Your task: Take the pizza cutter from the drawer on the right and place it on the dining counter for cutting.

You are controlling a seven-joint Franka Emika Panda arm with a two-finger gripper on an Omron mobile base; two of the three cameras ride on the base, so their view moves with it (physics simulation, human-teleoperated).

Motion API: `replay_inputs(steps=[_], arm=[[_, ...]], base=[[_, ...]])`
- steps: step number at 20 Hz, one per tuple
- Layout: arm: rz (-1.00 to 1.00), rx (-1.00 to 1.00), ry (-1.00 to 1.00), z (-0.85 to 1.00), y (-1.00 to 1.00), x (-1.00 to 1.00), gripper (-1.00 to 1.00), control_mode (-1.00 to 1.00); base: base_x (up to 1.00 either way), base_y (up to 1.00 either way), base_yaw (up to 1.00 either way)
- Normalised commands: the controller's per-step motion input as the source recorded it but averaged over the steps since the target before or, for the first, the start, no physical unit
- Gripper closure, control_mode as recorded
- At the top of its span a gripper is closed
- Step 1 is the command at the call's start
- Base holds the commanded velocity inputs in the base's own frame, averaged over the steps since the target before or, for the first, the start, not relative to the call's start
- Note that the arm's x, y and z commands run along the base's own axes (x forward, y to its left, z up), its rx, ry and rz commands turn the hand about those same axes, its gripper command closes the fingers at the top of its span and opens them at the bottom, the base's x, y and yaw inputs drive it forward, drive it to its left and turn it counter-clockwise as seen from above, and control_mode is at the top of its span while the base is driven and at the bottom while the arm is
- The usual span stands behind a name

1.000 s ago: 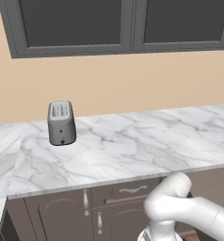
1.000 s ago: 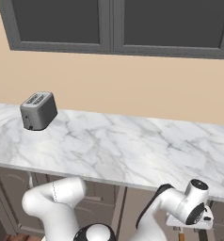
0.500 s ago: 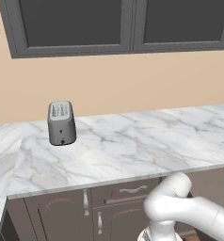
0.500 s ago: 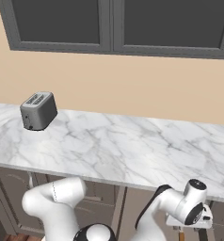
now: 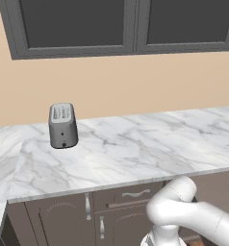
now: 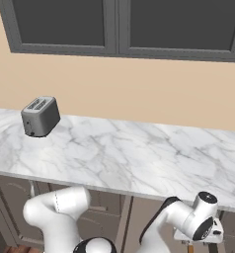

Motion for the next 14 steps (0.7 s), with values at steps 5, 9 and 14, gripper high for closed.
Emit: replay_inputs(steps=[5,9,14], arm=[[0.0,0.0,-0.04,0.0,0.2,-0.07,-1.0,-1.0],[0.0,0.0,-0.01,0.0,0.3,0.0,-1.0,-1.0],[0.0,0.0,0.0,0.0,0.11,0.0,-1.0,-1.0]], base=[[0.0,0.0,0.0],[0.0,0.0,0.0],[0.0,0.0,0.0]])
